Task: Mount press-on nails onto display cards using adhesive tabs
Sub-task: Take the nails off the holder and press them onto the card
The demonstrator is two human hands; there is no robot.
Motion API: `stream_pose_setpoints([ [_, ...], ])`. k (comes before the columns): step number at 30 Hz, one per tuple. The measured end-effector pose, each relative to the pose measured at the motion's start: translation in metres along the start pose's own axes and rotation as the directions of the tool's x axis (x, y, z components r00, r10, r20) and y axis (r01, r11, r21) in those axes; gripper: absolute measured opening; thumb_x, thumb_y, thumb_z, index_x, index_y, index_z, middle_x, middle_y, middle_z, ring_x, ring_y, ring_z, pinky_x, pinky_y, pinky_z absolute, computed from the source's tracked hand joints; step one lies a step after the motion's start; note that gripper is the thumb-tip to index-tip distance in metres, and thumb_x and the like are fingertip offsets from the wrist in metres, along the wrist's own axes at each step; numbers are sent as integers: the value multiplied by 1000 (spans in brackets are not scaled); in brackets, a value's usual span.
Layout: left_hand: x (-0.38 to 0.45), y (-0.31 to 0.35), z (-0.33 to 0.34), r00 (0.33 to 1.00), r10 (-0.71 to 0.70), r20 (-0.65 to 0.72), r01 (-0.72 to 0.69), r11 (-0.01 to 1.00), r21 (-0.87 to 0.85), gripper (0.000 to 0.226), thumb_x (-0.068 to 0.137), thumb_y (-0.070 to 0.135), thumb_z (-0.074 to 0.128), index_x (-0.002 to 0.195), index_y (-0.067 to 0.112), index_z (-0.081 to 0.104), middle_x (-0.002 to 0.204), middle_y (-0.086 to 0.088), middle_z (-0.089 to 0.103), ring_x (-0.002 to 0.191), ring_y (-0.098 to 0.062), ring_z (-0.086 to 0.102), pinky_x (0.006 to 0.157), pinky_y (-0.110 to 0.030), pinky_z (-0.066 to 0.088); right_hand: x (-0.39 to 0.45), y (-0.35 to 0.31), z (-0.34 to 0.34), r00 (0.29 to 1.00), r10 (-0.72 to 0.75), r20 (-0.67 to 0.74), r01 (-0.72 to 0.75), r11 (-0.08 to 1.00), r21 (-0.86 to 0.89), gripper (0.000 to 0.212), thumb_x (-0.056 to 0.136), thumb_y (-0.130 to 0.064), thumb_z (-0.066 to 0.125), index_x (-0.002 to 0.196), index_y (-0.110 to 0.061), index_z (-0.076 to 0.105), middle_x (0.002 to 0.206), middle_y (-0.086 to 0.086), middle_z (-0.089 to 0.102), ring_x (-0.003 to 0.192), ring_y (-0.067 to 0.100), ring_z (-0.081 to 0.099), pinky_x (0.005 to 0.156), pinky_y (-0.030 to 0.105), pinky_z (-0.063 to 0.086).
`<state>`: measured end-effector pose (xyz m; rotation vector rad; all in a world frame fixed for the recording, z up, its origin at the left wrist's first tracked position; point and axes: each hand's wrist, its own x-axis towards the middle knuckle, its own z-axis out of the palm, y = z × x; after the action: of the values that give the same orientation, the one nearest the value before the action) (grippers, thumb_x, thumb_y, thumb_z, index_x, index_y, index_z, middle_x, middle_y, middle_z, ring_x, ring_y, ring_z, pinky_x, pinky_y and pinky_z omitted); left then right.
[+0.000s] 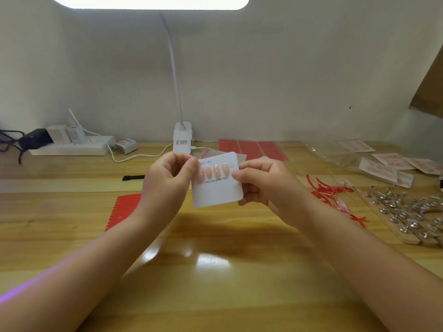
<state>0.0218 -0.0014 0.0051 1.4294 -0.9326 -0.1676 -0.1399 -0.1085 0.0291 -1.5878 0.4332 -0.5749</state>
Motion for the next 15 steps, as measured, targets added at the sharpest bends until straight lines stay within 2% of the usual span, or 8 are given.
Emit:
stream_pose_setpoints([
  [3,1,4,0,999,47,-8,-47,999,19,13,94,20,62,82,25,65,78,10,70,71,-2,64,66,-19,54,-3,-5,5,999,-19,-39,17,999,-34,24,89,1,57,72,-4,73,70,11,69,61,19,63,54,26,54],
  [6,-1,8,-1,995,80,-64,-80,997,6,8,92,26,62,84,27,64,94,8,70,83,-13,67,79,-37,57,-7,-10,10,993,-74,-96,64,992,-108,20,89,1,57,75,2,71,70,16,70,60,18,64,53,25,55],
  [7,-2,11,-1,988,123,-98,-121,992,28,6,91,30,62,85,30,63,100,6,67,86,-14,66,81,-38,56,-8,-12,11,989,-94,-113,78,988,-134,20,89,0,58,76,3,72,72,19,70,60,18,64,54,26,56],
  [10,-6,22,-1,932,341,-124,-314,929,195,4,88,36,62,85,38,61,95,8,55,83,-5,58,74,-23,49,-13,-19,16,978,-147,-148,115,972,-207,19,90,-8,62,79,2,74,73,16,72,61,20,67,57,28,59],
  [12,-9,28,1,881,463,-95,-423,863,277,0,88,32,65,88,32,65,90,14,49,84,-5,52,74,-16,42,-16,-23,20,973,-175,-154,137,964,-230,20,89,-12,64,79,1,74,74,17,72,65,26,69,58,28,59],
  [15,-15,33,4,827,560,-54,-506,782,363,11,88,28,67,89,18,70,86,12,45,83,-8,47,75,-17,39,-21,-28,27,973,-195,-124,163,959,-231,19,89,-9,63,80,3,74,74,23,70,69,32,69,57,28,59],
])
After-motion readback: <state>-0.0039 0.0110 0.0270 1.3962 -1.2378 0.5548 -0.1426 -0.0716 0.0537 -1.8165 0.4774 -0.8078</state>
